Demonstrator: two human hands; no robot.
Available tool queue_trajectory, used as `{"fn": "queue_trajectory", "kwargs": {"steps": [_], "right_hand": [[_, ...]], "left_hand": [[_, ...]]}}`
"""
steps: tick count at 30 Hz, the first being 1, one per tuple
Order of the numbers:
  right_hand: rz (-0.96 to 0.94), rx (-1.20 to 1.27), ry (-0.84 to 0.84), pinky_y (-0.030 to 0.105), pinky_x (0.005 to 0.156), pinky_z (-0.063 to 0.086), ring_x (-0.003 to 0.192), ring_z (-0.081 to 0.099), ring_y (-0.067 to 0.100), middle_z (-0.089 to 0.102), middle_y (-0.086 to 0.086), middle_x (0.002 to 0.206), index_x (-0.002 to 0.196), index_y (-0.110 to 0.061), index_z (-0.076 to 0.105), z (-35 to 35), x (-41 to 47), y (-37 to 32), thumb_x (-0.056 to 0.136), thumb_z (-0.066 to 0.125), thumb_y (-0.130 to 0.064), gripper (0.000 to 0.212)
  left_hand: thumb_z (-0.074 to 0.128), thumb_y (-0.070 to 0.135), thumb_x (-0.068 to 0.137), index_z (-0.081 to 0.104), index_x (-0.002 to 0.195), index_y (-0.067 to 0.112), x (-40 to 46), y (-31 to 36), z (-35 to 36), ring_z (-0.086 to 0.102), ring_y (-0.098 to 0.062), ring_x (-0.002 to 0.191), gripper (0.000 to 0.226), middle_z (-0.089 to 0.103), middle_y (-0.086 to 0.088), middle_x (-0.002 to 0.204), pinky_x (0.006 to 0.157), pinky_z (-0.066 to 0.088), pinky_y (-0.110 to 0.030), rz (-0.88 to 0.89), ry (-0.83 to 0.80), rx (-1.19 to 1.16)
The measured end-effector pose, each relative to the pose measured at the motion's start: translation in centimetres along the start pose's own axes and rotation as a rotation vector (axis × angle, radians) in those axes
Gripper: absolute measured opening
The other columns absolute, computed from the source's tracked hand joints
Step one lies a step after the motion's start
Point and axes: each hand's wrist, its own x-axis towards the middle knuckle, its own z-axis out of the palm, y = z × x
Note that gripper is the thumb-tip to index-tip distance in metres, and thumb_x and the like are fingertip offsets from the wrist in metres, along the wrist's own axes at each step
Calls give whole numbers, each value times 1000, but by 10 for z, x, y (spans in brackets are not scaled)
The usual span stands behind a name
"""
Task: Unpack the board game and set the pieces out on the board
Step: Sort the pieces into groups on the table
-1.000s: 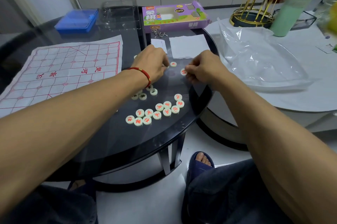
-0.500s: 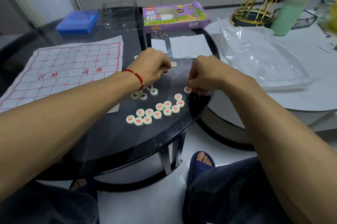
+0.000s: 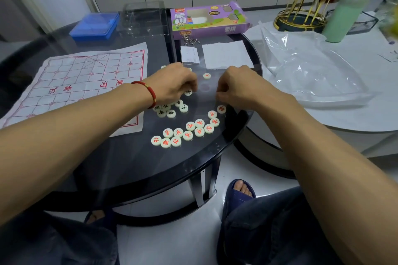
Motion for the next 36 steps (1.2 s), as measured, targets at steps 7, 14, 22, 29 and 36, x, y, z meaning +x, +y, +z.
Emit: {"fn": "queue_trajectory", "kwargs": {"steps": [7, 14, 22, 29, 36], "right_hand": [[-24, -46, 146, 44, 87, 54, 107, 62, 34, 65, 10, 121, 130, -21, 63, 23, 36, -2, 96, 61, -27, 34], [-17, -49, 141, 41, 79, 57, 94, 64, 32, 69, 11, 106, 103, -17, 75, 21, 44, -11, 91, 68, -23, 15], [-57, 20, -163, 28, 68, 52, 83, 66, 15, 72, -4, 84, 86, -25, 78, -8, 8, -5, 83, 79, -23, 4], [-121, 3, 43, 45, 88, 56, 103, 63, 28, 68, 7, 115, 120, -22, 69, 10, 31, -21, 93, 66, -27, 27], [-180, -85, 50, 39, 78, 50, 101, 61, 28, 59, 10, 117, 120, -22, 71, 24, 51, -31, 96, 62, -24, 26]], "left_hand": [[64, 6, 93, 77, 97, 14, -15, -11, 3, 54, -21, 95, 15, 68, -2, 95, 78, 48, -36, 59, 40, 33], [68, 11, 92, 80, 100, 15, -22, -12, 0, 51, -13, 89, 14, 71, 0, 93, 75, 38, -27, 67, 79, 7], [70, 18, 91, 78, 106, 16, 1, -16, 8, 63, -19, 96, 17, 74, -3, 103, 84, 48, -31, -216, 267, -68], [68, 19, 93, 79, 105, 15, 17, -6, 11, 67, -23, 92, 17, 75, -7, 98, 80, 51, -31, -280, 184, -7], [74, 22, 90, 78, 104, 13, 6, -1, 7, 68, -24, 84, 18, 75, -9, 95, 74, 49, -28, -296, 159, -26]]}}
